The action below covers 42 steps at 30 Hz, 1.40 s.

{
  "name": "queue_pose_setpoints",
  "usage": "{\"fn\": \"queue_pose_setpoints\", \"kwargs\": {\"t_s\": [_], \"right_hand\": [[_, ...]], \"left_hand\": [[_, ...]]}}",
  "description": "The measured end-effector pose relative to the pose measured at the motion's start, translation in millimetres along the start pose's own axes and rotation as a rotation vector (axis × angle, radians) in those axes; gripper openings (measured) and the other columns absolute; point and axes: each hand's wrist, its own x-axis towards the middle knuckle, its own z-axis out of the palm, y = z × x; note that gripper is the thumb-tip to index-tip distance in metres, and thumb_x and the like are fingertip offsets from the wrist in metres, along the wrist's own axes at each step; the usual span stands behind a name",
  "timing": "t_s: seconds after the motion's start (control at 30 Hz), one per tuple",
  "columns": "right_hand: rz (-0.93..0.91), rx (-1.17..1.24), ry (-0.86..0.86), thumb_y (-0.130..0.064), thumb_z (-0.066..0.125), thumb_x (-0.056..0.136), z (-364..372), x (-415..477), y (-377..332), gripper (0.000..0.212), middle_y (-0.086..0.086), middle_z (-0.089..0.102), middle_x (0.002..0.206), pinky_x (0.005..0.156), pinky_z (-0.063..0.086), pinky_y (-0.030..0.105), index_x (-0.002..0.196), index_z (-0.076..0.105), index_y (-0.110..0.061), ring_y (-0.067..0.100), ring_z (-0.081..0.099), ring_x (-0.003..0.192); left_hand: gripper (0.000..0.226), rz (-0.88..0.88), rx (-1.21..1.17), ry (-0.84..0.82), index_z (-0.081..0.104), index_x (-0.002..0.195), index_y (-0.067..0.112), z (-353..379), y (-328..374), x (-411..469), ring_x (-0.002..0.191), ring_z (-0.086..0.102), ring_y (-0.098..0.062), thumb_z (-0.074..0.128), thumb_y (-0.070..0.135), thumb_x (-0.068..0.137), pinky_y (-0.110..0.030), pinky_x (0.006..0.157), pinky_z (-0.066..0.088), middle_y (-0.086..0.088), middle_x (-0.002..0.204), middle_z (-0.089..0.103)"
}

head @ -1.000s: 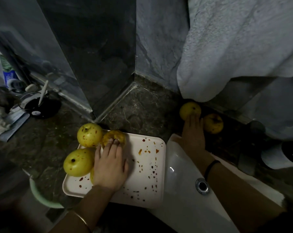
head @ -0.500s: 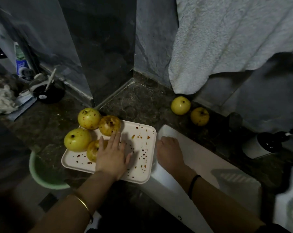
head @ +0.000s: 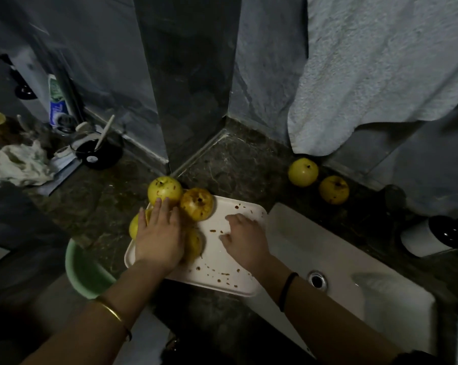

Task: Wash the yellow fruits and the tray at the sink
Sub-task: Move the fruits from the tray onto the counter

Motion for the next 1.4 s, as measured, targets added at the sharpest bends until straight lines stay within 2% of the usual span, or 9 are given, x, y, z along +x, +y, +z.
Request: {"fn": "queue_pose_setpoints", "kwargs": {"t_s": [0.13, 0.27, 0.37, 0.53, 0.8, 0.87, 1.0, 1.27, 1.4], "right_hand": [[0.099, 0.243, 0.033, -0.041, 0.064, 0.086, 2, 38, -31, 0.069, 0.005, 0.040, 0.144, 0.109, 0.029, 0.034, 0.143, 0.034, -0.015, 0.021, 0.037, 0.133], [0.245, 0.267, -0.064, -0.047, 0.070, 0.079, 13, 66, -51, 0.099, 0.007, 0.017, 0.157, 0.114, 0.024, 0.041, 0.152, 0.010, -0.016, 0.025, 0.022, 0.143], [0.304, 0.275, -0.128, -0.045, 0.068, 0.081, 24, 78, -56, 0.100, 0.009, 0.015, 0.157, 0.114, 0.024, 0.041, 0.152, 0.003, -0.018, 0.027, 0.020, 0.143], [0.361, 0.373, -0.059, -0.042, 0.073, 0.076, 33, 84, -61, 0.101, 0.008, 0.022, 0.154, 0.110, 0.030, 0.038, 0.151, 0.011, -0.014, 0.025, 0.029, 0.139], [0.356, 0.512, -0.034, -0.042, 0.079, 0.071, 37, 80, -64, 0.110, 0.007, 0.018, 0.156, 0.110, 0.028, 0.034, 0.151, 0.009, -0.012, 0.024, 0.027, 0.140], [0.339, 0.485, -0.065, -0.040, 0.079, 0.073, 34, 84, -62, 0.109, 0.008, 0.017, 0.156, 0.111, 0.028, 0.036, 0.151, 0.009, -0.011, 0.026, 0.026, 0.140], [0.348, 0.528, -0.053, -0.025, 0.076, 0.075, 24, 92, -61, 0.091, 0.011, 0.030, 0.148, 0.109, 0.032, 0.036, 0.147, 0.022, -0.010, 0.027, 0.035, 0.134], [0.456, 0.669, -0.013, -0.028, 0.081, 0.067, -3, 67, -27, 0.098, 0.004, 0.035, 0.143, 0.111, 0.030, 0.038, 0.146, 0.023, -0.018, 0.025, 0.036, 0.133], [0.527, 0.724, 0.211, -0.021, 0.080, 0.069, -21, 43, 11, 0.071, -0.001, 0.048, 0.110, 0.091, 0.042, 0.033, 0.129, 0.045, -0.009, 0.017, 0.050, 0.107]], "left_hand": [[0.079, 0.051, 0.013, -0.086, 0.007, 0.153, 0.014, -7, -17, 19, 0.147, -0.010, -0.026, 0.043, 0.049, 0.092, -0.050, 0.116, -0.004, -0.011, 0.160, -0.007], [0.095, 0.139, 0.022, -0.154, 0.000, 0.152, 0.016, -10, -30, 37, 0.146, -0.015, -0.025, 0.050, 0.061, 0.085, -0.050, 0.116, -0.007, -0.009, 0.159, -0.011], [0.098, 0.209, 0.016, -0.191, -0.003, 0.153, 0.016, -11, -34, 46, 0.146, -0.017, -0.025, 0.053, 0.059, 0.085, -0.050, 0.117, -0.007, -0.008, 0.159, -0.012], [0.099, 0.255, 0.068, -0.208, -0.004, 0.152, 0.014, -15, -30, 53, 0.145, -0.018, -0.025, 0.057, 0.054, 0.085, -0.055, 0.116, -0.004, -0.009, 0.159, -0.012], [0.108, 0.173, 0.191, -0.296, -0.010, 0.151, 0.009, -24, -18, 58, 0.145, -0.020, -0.026, 0.058, 0.057, 0.083, -0.057, 0.115, -0.007, -0.011, 0.158, -0.018], [0.105, 0.141, 0.194, -0.308, -0.010, 0.151, 0.008, -26, -14, 58, 0.145, -0.020, -0.026, 0.058, 0.054, 0.085, -0.057, 0.115, -0.007, -0.011, 0.158, -0.018], [0.085, 0.105, 0.220, -0.296, -0.008, 0.151, 0.009, -29, -9, 55, 0.145, -0.019, -0.027, 0.047, 0.040, 0.095, -0.056, 0.115, -0.007, -0.011, 0.158, -0.016], [0.066, 0.063, 0.351, -0.299, 0.001, 0.152, 0.014, -31, -1, 53, 0.145, -0.018, -0.027, 0.036, 0.029, 0.099, -0.055, 0.115, -0.008, -0.010, 0.159, -0.015], [0.063, 0.071, 0.388, -0.278, 0.004, 0.153, 0.016, -30, 2, 54, 0.145, -0.017, -0.027, 0.034, 0.029, 0.099, -0.056, 0.115, -0.008, -0.010, 0.159, -0.013]]}}
